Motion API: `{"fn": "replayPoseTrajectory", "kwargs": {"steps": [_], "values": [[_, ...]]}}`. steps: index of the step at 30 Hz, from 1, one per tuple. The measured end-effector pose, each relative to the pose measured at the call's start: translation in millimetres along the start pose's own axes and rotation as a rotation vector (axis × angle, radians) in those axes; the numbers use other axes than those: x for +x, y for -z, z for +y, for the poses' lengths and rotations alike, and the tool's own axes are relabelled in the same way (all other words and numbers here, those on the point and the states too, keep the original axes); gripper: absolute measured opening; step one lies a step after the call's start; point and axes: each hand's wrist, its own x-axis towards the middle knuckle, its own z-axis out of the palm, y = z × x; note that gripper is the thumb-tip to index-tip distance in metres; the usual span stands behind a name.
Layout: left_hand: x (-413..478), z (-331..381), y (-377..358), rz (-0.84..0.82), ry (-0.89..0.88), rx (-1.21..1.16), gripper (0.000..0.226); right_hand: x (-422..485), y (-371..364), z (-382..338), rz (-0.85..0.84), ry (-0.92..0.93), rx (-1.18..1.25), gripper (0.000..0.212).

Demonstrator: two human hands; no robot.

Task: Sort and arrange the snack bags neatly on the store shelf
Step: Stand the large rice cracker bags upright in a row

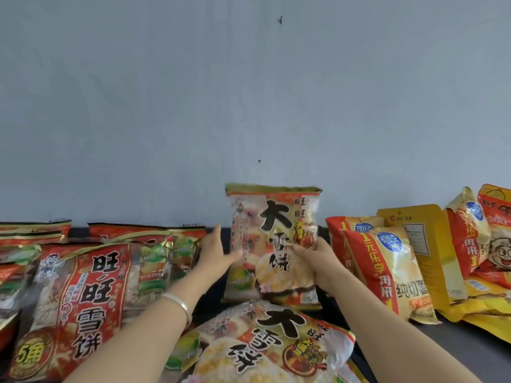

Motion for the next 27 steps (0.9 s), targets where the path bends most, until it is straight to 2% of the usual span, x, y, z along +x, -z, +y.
{"fn": "replayPoseTrajectory", "kwargs": {"steps": [3, 7, 9, 12, 14, 17, 18, 21, 22, 24, 27], "values": [[2, -35, -11, -0.273, 0.200, -0.095, 0.090, 10, -9, 25, 0.068, -0.041, -0.269, 0.045], [9, -49, -25, -0.372, 0.274, -0.164, 0.073, 18, -13, 43, 0.008, -0.170, -0.406, 0.052], [8, -46, -28, -0.374, 0.312, -0.205, 0.061, 14, -14, 37, -0.010, -0.212, -0.459, 0.055], [7, -45, -28, -0.355, 0.330, -0.150, 0.056, 10, -14, 29, 0.008, -0.210, -0.579, 0.045], [5, -44, -28, -0.373, 0.320, -0.098, 0.064, 9, -13, 29, 0.002, -0.201, -0.631, 0.050], [2, -39, -27, -0.365, 0.318, -0.049, 0.081, 1, -16, 26, 0.024, -0.178, -0.697, 0.076], [0, -36, -25, -0.351, 0.317, -0.032, 0.086, -2, -17, 25, 0.043, -0.133, -0.753, 0.077], [-8, -26, -20, -0.272, 0.295, 0.062, 0.086, -18, -19, 14, 0.143, 0.096, -0.889, 0.054], [-12, -23, -19, -0.250, 0.279, 0.104, 0.080, -24, -20, 10, 0.121, 0.144, -0.919, 0.046], [-22, -15, -15, -0.259, 0.246, 0.193, 0.063, -36, -23, 4, -0.062, 0.132, -0.979, 0.041], [-40, -5, -11, -0.367, 0.224, 0.291, 0.049, -54, -24, -1, -0.344, 0.048, -1.078, 0.060]]}}
